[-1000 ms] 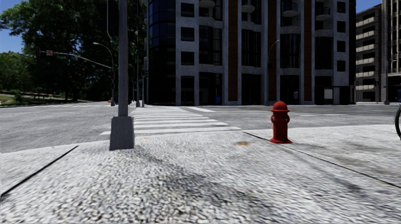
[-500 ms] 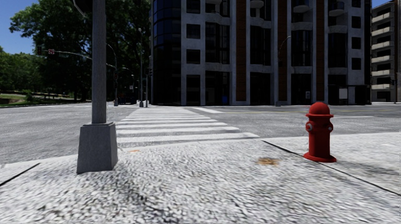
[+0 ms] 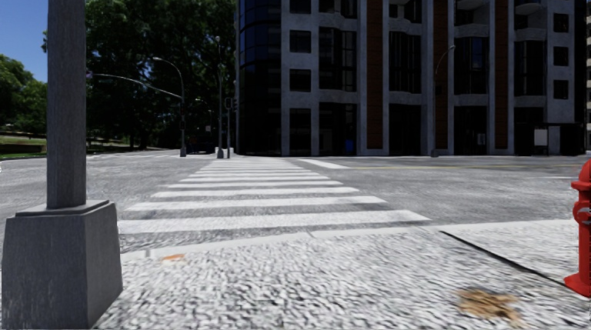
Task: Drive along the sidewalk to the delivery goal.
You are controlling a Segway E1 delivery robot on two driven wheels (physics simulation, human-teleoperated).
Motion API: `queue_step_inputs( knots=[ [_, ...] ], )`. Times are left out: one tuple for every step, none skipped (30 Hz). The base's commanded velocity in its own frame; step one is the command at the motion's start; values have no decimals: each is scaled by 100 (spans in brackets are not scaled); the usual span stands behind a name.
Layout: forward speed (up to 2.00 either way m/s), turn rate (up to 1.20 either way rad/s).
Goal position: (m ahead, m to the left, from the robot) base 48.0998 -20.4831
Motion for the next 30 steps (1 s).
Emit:
queue_step_inputs(
  knots=[
    [200, 27],
    [200, 27],
    [200, 27],
    [200, 27],
    [200, 27],
    [200, 27],
    [200, 27],
    [200, 27],
    [200, 27],
    [200, 27],
    [200, 27],
    [200, 27],
    [200, 27],
    [200, 27],
    [200, 27],
    [200, 27],
    [200, 27],
    [200, 27],
    [200, 26],
    [200, 26],
    [200, 25],
    [200, 25],
    [200, 25],
    [200, 25],
    [200, 25],
    [200, 29],
    [200, 29],
    [200, 33],
    [200, 35],
    [200, 35]
  ],
)
